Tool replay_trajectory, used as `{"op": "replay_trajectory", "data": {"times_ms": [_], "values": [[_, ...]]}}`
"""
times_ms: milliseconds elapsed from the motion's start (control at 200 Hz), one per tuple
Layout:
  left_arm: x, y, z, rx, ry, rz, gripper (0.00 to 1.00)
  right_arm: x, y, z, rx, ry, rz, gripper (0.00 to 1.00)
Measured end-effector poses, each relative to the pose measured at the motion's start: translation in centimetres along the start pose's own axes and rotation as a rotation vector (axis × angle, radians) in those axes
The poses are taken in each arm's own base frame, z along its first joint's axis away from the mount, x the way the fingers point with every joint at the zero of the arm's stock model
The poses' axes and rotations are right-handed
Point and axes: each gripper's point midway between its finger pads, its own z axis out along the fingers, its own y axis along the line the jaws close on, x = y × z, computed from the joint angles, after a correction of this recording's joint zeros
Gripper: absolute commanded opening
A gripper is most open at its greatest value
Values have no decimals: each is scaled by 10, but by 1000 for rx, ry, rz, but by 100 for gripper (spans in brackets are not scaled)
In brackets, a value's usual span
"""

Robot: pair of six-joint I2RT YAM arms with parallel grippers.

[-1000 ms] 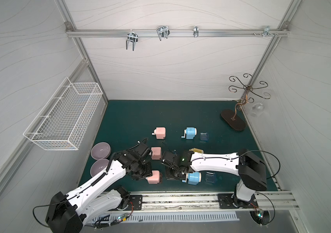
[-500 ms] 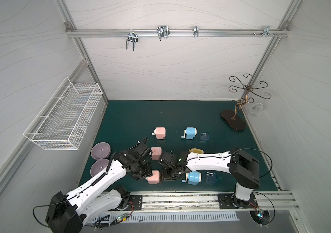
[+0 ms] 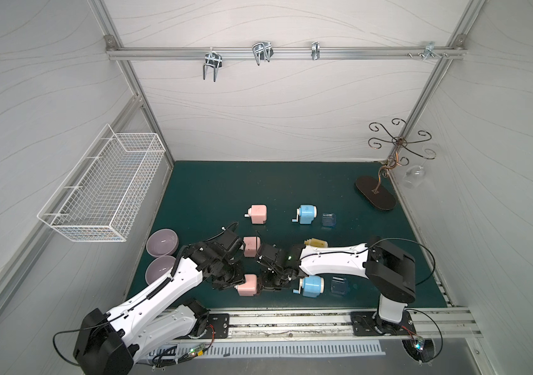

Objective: Put the tray back into the pencil sharpener
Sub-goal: Close the container of the pencil sharpener.

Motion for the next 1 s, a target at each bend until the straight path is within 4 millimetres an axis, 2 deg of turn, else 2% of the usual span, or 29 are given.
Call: {"op": "replay_trajectory", "data": {"times_ms": [996], "values": [[0,0,0,-2,2,-1,45,-2,14,4,-84,1,-19,0]]}}
